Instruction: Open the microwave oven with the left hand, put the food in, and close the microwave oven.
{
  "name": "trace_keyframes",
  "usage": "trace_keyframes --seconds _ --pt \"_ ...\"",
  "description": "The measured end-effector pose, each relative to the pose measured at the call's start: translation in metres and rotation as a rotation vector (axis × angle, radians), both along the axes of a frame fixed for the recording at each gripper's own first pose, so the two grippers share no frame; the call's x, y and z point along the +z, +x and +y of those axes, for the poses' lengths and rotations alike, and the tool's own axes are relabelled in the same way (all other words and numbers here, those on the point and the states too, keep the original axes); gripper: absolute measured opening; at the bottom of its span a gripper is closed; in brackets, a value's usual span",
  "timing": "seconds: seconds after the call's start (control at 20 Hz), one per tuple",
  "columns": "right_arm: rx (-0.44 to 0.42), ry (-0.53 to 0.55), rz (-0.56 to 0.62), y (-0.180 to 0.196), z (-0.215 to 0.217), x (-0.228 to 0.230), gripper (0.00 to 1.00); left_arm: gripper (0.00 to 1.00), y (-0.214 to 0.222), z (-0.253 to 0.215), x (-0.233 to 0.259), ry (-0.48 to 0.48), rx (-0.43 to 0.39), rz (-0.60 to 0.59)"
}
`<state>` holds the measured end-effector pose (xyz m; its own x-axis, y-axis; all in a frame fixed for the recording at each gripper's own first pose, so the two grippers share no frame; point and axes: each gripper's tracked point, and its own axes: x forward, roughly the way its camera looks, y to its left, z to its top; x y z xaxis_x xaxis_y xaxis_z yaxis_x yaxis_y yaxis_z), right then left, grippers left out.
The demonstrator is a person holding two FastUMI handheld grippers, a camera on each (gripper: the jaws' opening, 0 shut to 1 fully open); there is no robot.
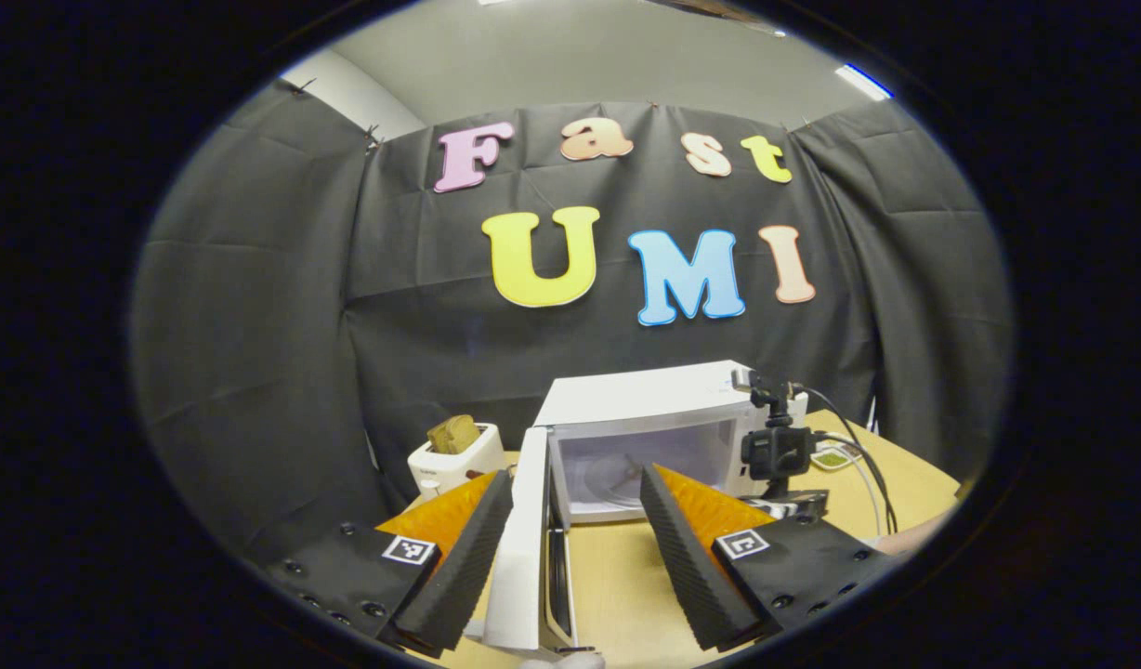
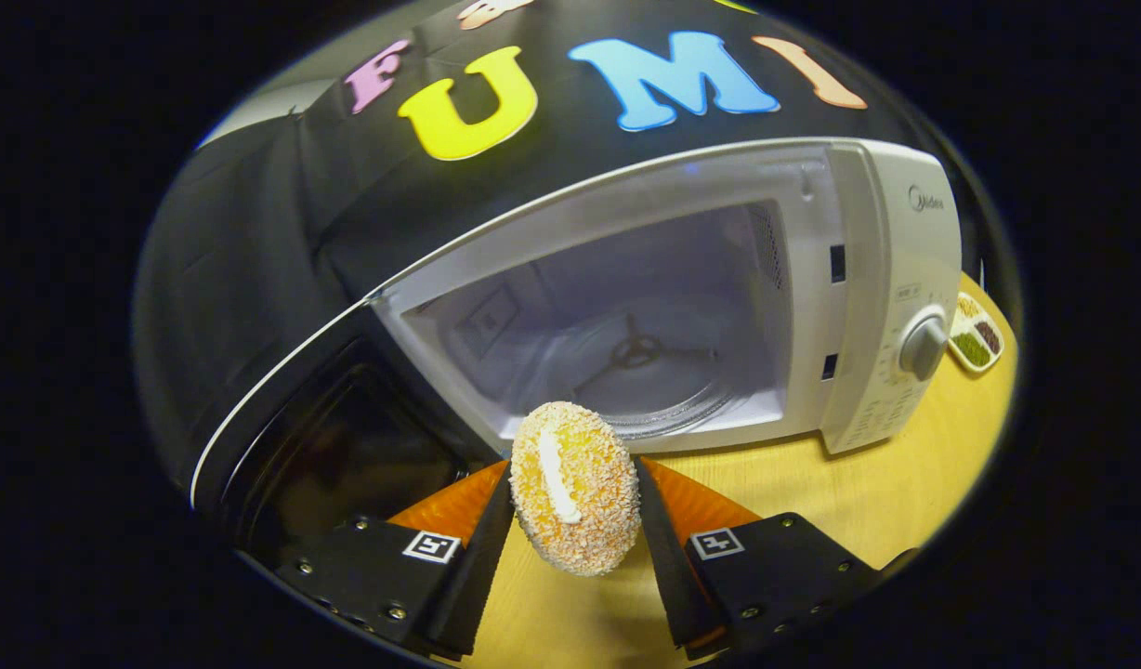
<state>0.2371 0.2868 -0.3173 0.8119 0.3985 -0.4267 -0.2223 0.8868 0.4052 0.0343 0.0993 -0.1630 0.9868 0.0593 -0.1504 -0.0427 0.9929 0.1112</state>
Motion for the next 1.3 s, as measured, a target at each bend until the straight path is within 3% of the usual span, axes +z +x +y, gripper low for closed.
trace_keyframes --seconds 0.05,0.15,0.35,0.4,0.45,0.5,0.7,0.8,0.85,1.05,1.3 --pt "-0.037 0.014 -0.002 0.013 0.000 -0.004 0.72 0.98 0.002 0.002 -0.003 -0.008 0.003 0.006" --pt "-0.116 0.039 -0.013 0.038 -0.002 -0.007 0.75 0.98 0.003 0.006 -0.008 -0.020 0.009 0.014" --pt "-0.263 0.079 -0.037 0.078 -0.009 -0.007 0.75 0.90 0.005 0.013 -0.013 -0.006 0.023 0.017" --pt "-0.294 0.080 -0.055 0.087 -0.012 -0.005 0.75 0.97 0.004 0.015 -0.014 -0.001 0.027 0.019" --pt "-0.328 0.085 -0.066 0.094 -0.012 -0.005 0.75 0.94 0.003 0.017 -0.014 0.003 0.031 0.020" --pt "-0.351 0.090 -0.068 0.101 -0.012 -0.007 0.75 0.98 0.002 0.018 -0.014 0.004 0.033 0.017" --pt "-0.423 0.089 -0.064 0.115 -0.014 -0.015 0.77 0.94 0.000 0.021 -0.010 0.018 0.040 0.012" --pt "-0.415 0.093 -0.088 0.116 -0.010 -0.009 0.84 0.94 -0.001 0.023 -0.009 0.022 0.040 0.006" --pt "-0.416 0.077 -0.095 0.112 -0.013 -0.006 0.97 0.94 -0.002 0.023 -0.008 0.022 0.039 0.004" --pt "-0.394 0.049 -0.089 0.094 -0.023 0.000 0.97 0.94 -0.006 0.034 -0.004 0.028 0.053 -0.009" --pt "-0.329 -0.025 -0.160 0.046 -0.045 0.046 0.97 0.97 -0.019 0.066 -0.004 0.034 0.107 -0.020"
